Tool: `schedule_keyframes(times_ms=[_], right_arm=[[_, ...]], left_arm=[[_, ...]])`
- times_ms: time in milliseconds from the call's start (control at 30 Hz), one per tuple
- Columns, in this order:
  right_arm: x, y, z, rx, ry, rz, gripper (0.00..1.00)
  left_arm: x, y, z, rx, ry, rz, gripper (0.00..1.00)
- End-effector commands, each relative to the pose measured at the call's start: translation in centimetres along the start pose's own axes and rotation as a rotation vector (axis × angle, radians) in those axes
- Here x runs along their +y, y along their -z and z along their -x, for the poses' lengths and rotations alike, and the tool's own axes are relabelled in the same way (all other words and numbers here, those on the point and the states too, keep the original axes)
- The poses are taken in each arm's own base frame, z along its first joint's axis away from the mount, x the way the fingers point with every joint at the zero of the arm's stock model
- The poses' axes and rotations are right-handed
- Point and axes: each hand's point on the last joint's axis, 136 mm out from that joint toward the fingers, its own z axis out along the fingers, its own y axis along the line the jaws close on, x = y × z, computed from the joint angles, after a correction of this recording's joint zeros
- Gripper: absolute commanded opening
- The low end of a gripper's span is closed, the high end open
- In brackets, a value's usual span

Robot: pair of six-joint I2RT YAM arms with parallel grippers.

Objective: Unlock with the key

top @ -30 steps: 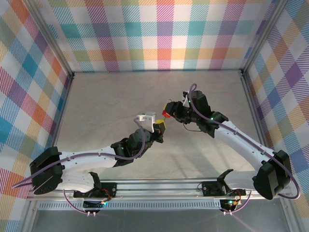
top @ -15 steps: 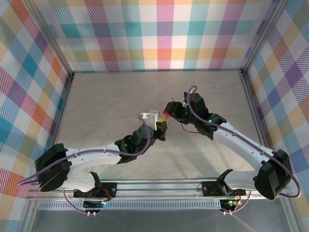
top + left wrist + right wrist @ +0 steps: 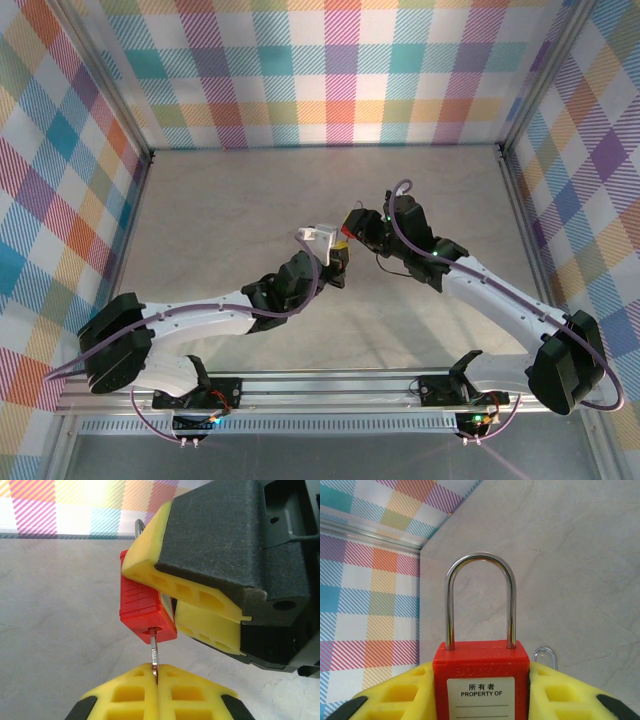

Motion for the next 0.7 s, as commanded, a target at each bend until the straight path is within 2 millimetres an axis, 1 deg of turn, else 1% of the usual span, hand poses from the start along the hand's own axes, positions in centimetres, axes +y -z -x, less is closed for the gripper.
schedule_keyframes(times_ms=[0, 133, 233, 333, 467, 533, 600, 667], right_arm=[[-0.4, 0.9, -9.8, 0.396, 0.013, 0.029, 0.0], [-0.3, 1.1, -9.9, 0.392, 0.015, 0.045, 0.0], [0.3, 1.3, -10.0, 0.388, 0.006, 0.081, 0.0], [0.6, 1.5, -10.0, 0.391, 0.004, 0.091, 0.0], [0.4, 1.5, -10.1, 0.39, -0.006, 0.083, 0.0], [0.1, 1.5, -10.1, 0.388, -0.006, 0.073, 0.0], [-0.1, 1.5, -9.8, 0.387, 0.001, 0.051, 0.0], [-0.3, 1.5, -9.5, 0.398, 0.014, 0.023, 0.0]], left_arm=[[-4.3, 2.8, 11.4, -0.29, 0.129, -0.256, 0.0], [-4.0, 3.1, 11.9, -0.298, 0.233, -0.348, 0.0], [-4.7, 2.8, 11.7, -0.292, 0.271, -0.4, 0.0], [-4.8, 2.6, 11.5, -0.293, 0.291, -0.41, 0.0], [-4.5, 2.0, 11.1, -0.284, 0.273, -0.38, 0.0], [-4.6, 1.8, 11.0, -0.278, 0.253, -0.378, 0.0], [-5.0, 1.5, 10.2, -0.253, 0.188, -0.342, 0.0], [-5.7, 1.2, 8.8, -0.206, 0.087, -0.293, 0.0]])
